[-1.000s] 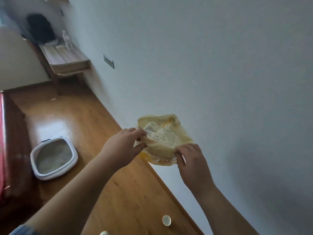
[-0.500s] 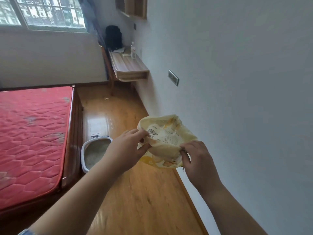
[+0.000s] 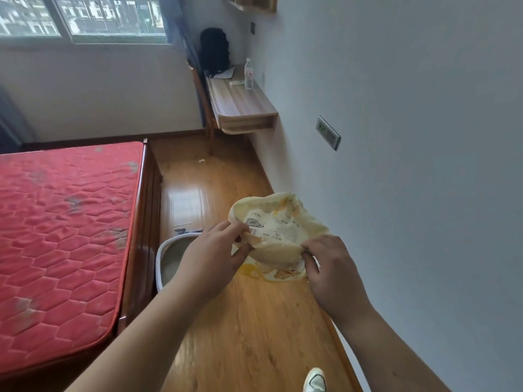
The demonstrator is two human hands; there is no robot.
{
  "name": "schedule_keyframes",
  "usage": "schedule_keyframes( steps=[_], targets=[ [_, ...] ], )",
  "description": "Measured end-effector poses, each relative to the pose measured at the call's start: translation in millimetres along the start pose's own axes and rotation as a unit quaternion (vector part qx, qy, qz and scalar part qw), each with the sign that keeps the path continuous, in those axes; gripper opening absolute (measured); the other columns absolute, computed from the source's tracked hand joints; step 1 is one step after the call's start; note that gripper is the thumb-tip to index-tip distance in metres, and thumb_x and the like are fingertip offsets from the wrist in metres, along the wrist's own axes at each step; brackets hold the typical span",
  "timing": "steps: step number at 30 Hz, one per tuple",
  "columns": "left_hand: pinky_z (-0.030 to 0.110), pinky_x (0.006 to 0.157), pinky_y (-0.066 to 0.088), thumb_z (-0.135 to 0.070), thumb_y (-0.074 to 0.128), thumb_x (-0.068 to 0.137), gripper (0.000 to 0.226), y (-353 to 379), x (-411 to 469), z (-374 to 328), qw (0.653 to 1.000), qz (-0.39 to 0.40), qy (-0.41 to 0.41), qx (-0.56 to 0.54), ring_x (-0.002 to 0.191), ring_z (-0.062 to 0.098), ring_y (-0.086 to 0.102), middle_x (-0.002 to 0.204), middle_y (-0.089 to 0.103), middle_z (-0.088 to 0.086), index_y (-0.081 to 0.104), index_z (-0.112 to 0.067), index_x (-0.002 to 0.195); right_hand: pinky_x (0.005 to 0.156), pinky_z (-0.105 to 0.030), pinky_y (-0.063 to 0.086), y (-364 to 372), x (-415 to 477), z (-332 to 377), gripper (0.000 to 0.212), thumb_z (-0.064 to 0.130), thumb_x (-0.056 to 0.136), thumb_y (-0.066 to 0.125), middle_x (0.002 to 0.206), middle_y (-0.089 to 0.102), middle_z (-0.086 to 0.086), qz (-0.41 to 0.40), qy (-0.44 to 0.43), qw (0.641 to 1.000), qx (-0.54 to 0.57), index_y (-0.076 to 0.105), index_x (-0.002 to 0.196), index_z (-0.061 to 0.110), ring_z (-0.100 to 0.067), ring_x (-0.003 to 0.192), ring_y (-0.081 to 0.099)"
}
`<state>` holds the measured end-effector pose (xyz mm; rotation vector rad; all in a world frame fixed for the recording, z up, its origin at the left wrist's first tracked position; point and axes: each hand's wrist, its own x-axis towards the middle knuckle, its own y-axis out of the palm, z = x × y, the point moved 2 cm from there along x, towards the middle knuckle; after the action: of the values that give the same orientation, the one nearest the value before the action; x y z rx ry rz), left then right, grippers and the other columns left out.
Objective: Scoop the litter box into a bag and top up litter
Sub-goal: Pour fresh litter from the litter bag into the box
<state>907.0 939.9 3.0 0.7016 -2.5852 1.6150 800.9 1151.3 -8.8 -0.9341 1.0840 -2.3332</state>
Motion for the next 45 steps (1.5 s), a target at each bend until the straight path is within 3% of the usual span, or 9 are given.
schedule_keyframes(
  steps=[10, 14, 22, 25, 28, 33, 37, 40, 45],
  targets=[
    [0.032, 0.080, 0.046, -0.036, 0.062, 0.091, 0.026, 83, 157, -15, 0.995, -0.032, -0.088, 0.019, 0.100, 0.013, 0.052, 0.105, 0.060, -0.015, 0.059, -0.029, 0.117, 0.083, -0.010, 0.035, 23, 152, -139, 0.010, 0.010, 0.094, 0.063, 0.096, 0.062, 0.010, 0.079, -0.049, 0.995, 0.033, 0.069, 0.096, 0.016, -0.005, 0.097, 0.047],
    [0.032, 0.072, 0.048, -0.038, 0.063, 0.090, 0.025, 100, 200, -12, 0.988, -0.051, -0.142, 0.034, 0.101, 0.011, 0.054, 0.105, 0.060, -0.018, 0.060, -0.032, 0.115, 0.090, -0.017, 0.041, 40, 220, -169, 0.014, 0.012, 0.092, 0.065, 0.103, 0.063, 0.004, 0.133, -0.073, 0.988, 0.037, 0.069, 0.105, 0.014, -0.009, 0.102, 0.048],
    [0.024, 0.073, 0.036, -0.033, 0.068, 0.089, 0.028, 97, 239, 62, 0.957, -0.117, -0.256, 0.068, 0.099, 0.017, 0.052, 0.110, 0.063, -0.011, 0.064, -0.023, 0.115, 0.114, -0.034, 0.037, 135, 333, -135, 0.045, 0.030, 0.094, 0.063, 0.136, 0.052, 0.005, 0.289, -0.165, 0.943, 0.015, 0.053, 0.137, 0.023, -0.014, 0.132, 0.037],
    [0.026, 0.077, 0.042, -0.034, 0.068, 0.088, 0.029, 100, 253, 113, 0.945, -0.124, -0.294, 0.071, 0.103, 0.018, 0.052, 0.114, 0.062, -0.010, 0.064, -0.024, 0.116, 0.118, -0.037, 0.029, 183, 369, -108, 0.055, 0.040, 0.095, 0.061, 0.147, 0.044, 0.008, 0.323, -0.203, 0.924, -0.019, 0.042, 0.146, 0.031, -0.015, 0.140, 0.031],
    [0.038, 0.082, 0.052, -0.038, 0.065, 0.087, 0.027, 103, 271, 168, 0.934, -0.126, -0.332, 0.045, 0.113, 0.020, 0.051, 0.115, 0.060, -0.010, 0.062, -0.028, 0.112, 0.118, -0.036, 0.025, 239, 404, -72, 0.058, 0.047, 0.095, 0.059, 0.150, 0.043, 0.011, 0.354, -0.257, 0.899, -0.029, 0.039, 0.148, 0.033, -0.014, 0.142, 0.031],
    [0.044, 0.079, 0.052, -0.036, 0.064, 0.086, 0.026, 99, 284, 247, 0.915, -0.111, -0.387, 0.021, 0.107, 0.024, 0.052, 0.111, 0.059, -0.004, 0.060, -0.026, 0.109, 0.101, -0.037, 0.042, 332, 442, -16, 0.043, 0.055, 0.095, 0.053, 0.130, 0.060, 0.012, 0.427, -0.339, 0.837, -0.044, 0.054, 0.132, 0.033, -0.017, 0.119, 0.056],
    [0.040, 0.084, 0.049, -0.027, 0.066, 0.086, 0.031, 97, 281, 291, 0.897, -0.107, -0.429, -0.005, 0.106, 0.024, 0.052, 0.113, 0.059, -0.005, 0.061, -0.025, 0.117, 0.089, -0.037, 0.046, 393, 455, 9, 0.032, 0.046, 0.096, 0.056, 0.116, 0.065, 0.009, 0.478, -0.343, 0.808, -0.022, 0.060, 0.124, 0.030, -0.019, 0.107, 0.058],
    [0.039, 0.092, 0.047, -0.020, 0.063, 0.087, 0.050, 103, 270, 323, 0.888, -0.102, -0.447, -0.040, 0.110, 0.022, 0.052, 0.119, 0.057, -0.005, 0.051, -0.032, 0.134, 0.078, -0.041, 0.048, 438, 458, 19, 0.020, 0.035, 0.095, 0.058, 0.101, 0.063, 0.005, 0.497, -0.355, 0.792, -0.009, 0.064, 0.111, 0.024, -0.023, 0.095, 0.058],
    [0.034, 0.103, 0.038, -0.008, 0.057, 0.088, 0.066, 124, 227, 375, 0.808, -0.166, -0.562, -0.068, 0.121, 0.019, 0.047, 0.131, 0.050, 0.000, 0.035, -0.030, 0.147, 0.073, -0.041, 0.047, 521, 455, 27, 0.008, 0.022, 0.093, 0.061, 0.091, 0.056, 0.003, 0.556, -0.377, 0.741, 0.008, 0.063, 0.100, 0.018, -0.024, 0.087, 0.054]
  ],
)
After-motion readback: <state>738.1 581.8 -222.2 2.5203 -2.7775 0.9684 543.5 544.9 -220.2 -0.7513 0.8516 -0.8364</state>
